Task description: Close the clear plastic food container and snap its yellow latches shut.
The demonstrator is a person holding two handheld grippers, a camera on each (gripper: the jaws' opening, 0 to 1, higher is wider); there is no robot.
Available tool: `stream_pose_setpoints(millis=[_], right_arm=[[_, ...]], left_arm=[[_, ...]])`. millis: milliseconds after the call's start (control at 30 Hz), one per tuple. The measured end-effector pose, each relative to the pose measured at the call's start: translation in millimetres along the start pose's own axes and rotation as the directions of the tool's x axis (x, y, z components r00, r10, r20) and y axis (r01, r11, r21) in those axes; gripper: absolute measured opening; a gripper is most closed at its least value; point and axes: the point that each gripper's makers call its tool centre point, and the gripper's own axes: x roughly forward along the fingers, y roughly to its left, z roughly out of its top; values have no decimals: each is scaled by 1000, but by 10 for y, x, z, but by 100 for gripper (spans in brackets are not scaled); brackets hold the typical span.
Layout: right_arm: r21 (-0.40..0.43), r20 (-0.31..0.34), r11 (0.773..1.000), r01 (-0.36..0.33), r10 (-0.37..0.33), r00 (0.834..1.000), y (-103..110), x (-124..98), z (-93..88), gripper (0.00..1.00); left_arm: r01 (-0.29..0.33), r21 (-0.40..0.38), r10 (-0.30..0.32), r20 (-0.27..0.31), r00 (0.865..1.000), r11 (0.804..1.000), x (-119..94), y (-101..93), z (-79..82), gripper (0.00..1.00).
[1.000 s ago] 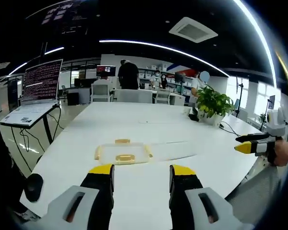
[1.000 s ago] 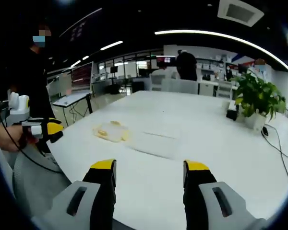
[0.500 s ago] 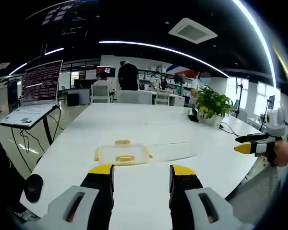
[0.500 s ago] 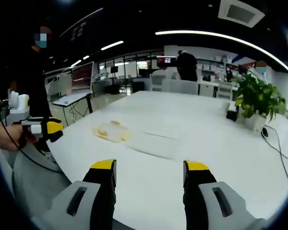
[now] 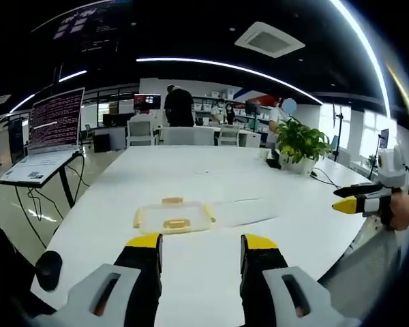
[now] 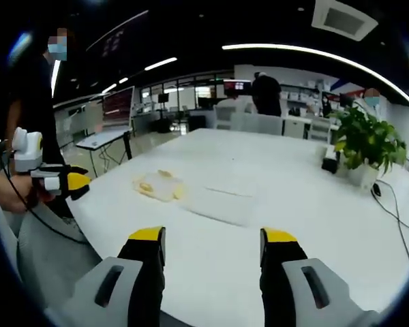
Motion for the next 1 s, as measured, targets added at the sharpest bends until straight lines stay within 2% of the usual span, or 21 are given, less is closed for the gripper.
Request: stream_pose_setpoints(millis=[67, 167, 1000], right_arm=[[-2, 23, 1000, 5, -5, 1000, -11, -36, 39, 52], [-6, 12, 1000, 4, -4, 1000, -4, -23, 21, 53], [-5, 13, 1000, 4, -4, 1000, -9, -28, 20, 52]], left_arm=[[-14, 7, 14, 25, 1000, 1000, -29, 16, 44, 40], [-6, 9, 6, 11, 1000, 1000, -16, 6, 17, 40], [-3, 12, 3, 9, 1000, 1000, -10, -4, 11, 40]])
